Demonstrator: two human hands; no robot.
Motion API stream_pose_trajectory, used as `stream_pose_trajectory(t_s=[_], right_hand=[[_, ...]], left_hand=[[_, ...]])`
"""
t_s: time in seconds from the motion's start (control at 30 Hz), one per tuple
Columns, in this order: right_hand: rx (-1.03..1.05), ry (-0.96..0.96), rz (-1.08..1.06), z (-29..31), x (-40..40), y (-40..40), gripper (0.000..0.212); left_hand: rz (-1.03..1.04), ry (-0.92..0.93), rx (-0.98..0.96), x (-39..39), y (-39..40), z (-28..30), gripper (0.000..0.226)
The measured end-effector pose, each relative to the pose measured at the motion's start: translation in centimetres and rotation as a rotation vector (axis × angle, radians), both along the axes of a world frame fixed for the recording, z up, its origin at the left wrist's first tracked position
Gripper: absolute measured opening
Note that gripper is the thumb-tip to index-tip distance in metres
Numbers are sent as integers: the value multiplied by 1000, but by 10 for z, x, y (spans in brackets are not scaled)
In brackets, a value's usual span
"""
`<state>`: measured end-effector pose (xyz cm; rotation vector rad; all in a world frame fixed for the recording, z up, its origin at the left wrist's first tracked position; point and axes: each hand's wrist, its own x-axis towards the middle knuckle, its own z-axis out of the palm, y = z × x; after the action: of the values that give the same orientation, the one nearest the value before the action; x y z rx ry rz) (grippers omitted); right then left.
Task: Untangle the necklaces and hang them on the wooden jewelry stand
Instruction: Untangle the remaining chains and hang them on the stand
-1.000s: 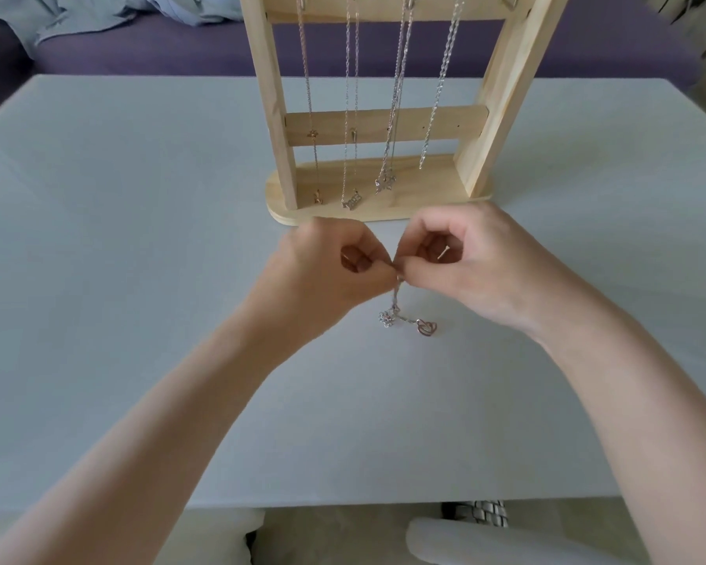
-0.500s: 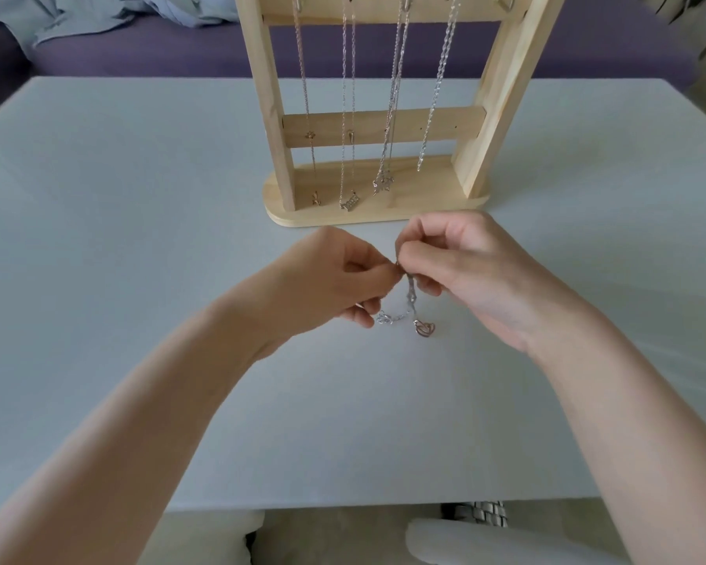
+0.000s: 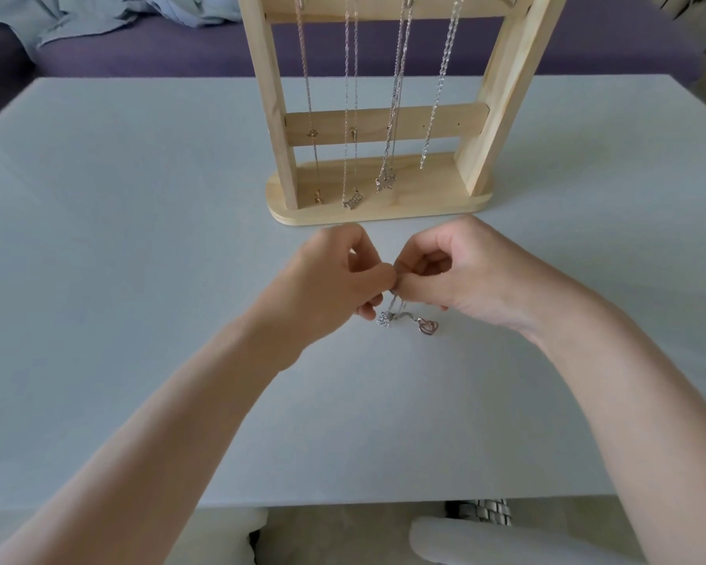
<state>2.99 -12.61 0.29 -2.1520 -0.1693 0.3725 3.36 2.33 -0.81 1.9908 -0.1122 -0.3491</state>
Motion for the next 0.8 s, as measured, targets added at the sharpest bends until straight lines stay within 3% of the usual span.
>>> stream_pose_trajectory(t_s=[0.2,0.37,0.43,0.57,0.6,0.7,0.8], right_hand=[[206,46,-137,3,-2,-2,15],[145,97,-47,-2,-5,3,22],[182,128,-20,0,-5,2,21],[181,121,11,3,-2,-3,16],[150,106,20,4,-2,-3,13],[108,40,-2,4,-5,-1,5],[274,1,-160,3,-4,-2,15]], left_hand=[[-176,-112,101,-2,-2,2,19],[-147,-228,259,-3,-1,-2,21],[-61,-156,166,-1,1,0,19],[31,263,-392,-1,6,9,23],[28,309,-449,-3,5,9,24],[20,239,-302,-5,0,7,22],[14,184,-243,-4,-2,7,21]])
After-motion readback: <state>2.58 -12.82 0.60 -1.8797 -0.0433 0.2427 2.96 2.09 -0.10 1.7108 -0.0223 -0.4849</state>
